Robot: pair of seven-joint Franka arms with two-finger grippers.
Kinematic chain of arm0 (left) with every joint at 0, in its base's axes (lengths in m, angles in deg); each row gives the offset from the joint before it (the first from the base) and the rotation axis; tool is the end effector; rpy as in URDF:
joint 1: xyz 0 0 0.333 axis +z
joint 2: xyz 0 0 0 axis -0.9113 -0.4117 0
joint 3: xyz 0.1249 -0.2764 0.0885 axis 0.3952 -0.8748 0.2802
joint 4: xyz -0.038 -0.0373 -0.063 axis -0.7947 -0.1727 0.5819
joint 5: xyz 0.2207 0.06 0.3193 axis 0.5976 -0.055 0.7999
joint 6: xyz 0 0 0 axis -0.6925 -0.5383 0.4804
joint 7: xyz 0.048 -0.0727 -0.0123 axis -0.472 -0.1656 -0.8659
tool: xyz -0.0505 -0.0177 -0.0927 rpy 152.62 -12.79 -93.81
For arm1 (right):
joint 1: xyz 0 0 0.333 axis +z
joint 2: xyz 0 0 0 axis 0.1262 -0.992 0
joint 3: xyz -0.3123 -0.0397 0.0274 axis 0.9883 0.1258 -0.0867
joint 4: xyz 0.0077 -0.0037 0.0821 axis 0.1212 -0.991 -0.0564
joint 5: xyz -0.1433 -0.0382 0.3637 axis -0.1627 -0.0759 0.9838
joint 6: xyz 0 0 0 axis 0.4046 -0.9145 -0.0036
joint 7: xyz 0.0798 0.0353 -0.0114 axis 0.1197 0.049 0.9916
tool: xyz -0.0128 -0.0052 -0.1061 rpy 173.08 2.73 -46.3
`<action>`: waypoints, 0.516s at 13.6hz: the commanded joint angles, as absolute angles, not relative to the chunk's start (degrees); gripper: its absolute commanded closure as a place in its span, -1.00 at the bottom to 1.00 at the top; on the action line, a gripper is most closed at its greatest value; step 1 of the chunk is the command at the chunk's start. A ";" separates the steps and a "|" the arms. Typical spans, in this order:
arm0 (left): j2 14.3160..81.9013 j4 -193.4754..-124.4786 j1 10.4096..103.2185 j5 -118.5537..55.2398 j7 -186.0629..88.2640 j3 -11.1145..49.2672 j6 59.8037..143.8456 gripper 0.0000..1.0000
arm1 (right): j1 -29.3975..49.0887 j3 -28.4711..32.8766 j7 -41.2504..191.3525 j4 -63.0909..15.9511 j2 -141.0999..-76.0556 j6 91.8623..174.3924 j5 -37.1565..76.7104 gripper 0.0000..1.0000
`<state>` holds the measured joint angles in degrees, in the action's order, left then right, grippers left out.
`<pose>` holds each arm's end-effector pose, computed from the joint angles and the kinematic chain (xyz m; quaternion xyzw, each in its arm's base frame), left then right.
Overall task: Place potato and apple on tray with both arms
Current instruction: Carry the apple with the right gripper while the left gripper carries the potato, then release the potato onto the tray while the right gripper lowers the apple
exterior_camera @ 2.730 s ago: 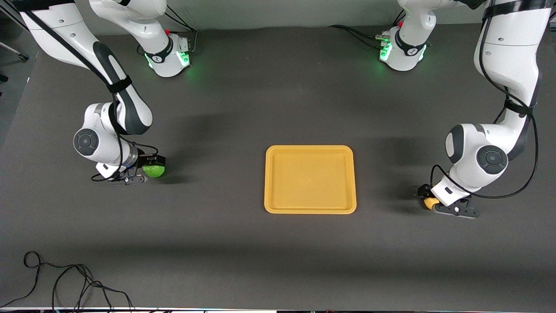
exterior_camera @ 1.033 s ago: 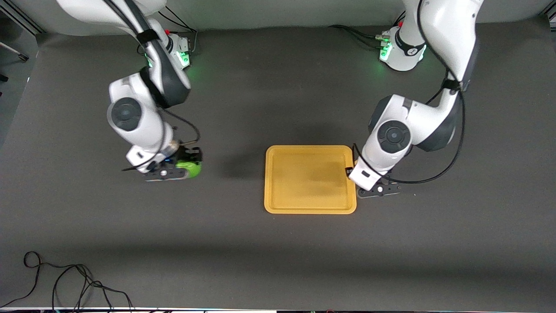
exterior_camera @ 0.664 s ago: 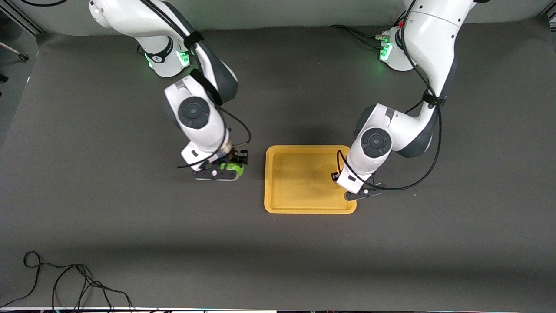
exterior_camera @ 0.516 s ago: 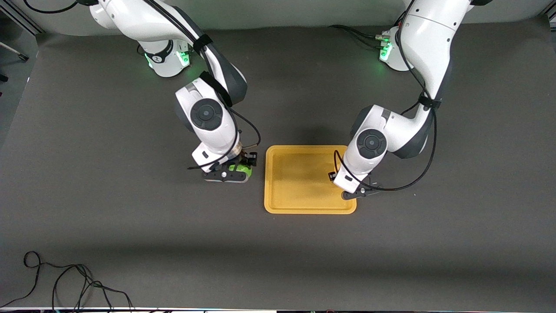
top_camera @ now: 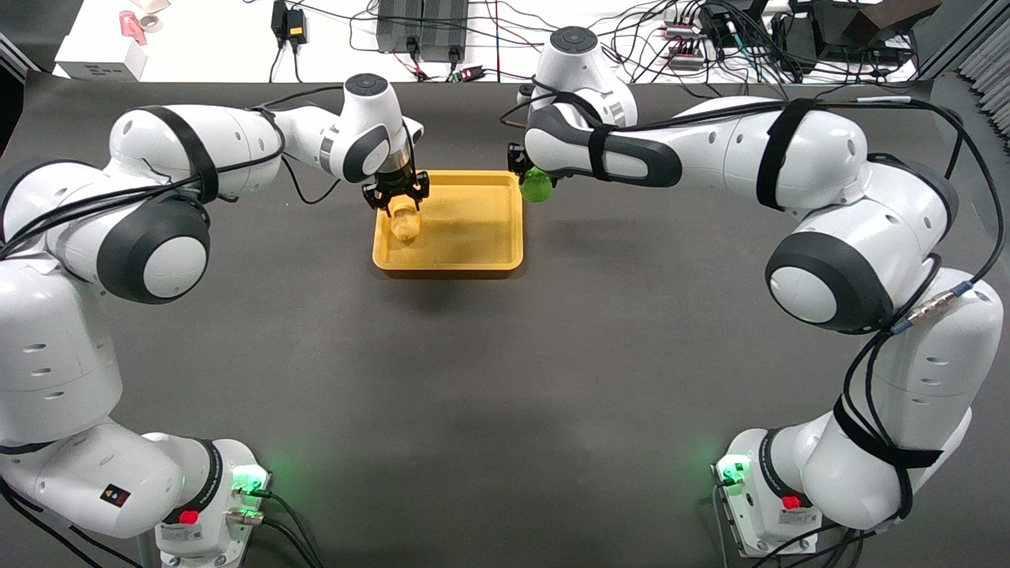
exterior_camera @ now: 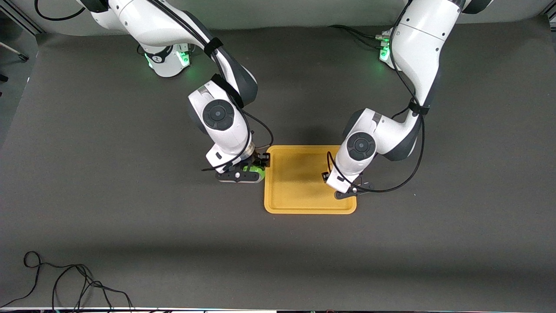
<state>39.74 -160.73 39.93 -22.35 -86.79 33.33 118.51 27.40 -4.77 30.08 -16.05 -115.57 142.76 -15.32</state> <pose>0.5738 -0.3236 0.2252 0.9912 0.1307 -0.0219 0.0055 0.5621 0.4095 0.3293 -0.9985 0.0436 -0.0097 0.0331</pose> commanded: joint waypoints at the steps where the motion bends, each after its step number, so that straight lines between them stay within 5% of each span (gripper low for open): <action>1: 42.77 -159.81 40.20 -21.96 -86.49 33.89 115.37 -1.00 | 28.08 -4.30 29.50 -12.10 -117.36 141.88 -14.70 0.45; 7: 61.04 -159.72 49.58 -22.75 -64.81 34.41 94.81 -1.00 | 31.85 -4.30 23.20 0.18 -126.75 141.61 -14.26 0.49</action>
<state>53.71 -157.58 46.92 -22.31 -70.74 34.38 99.39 29.82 -4.81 27.44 -9.28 -120.27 142.69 -14.91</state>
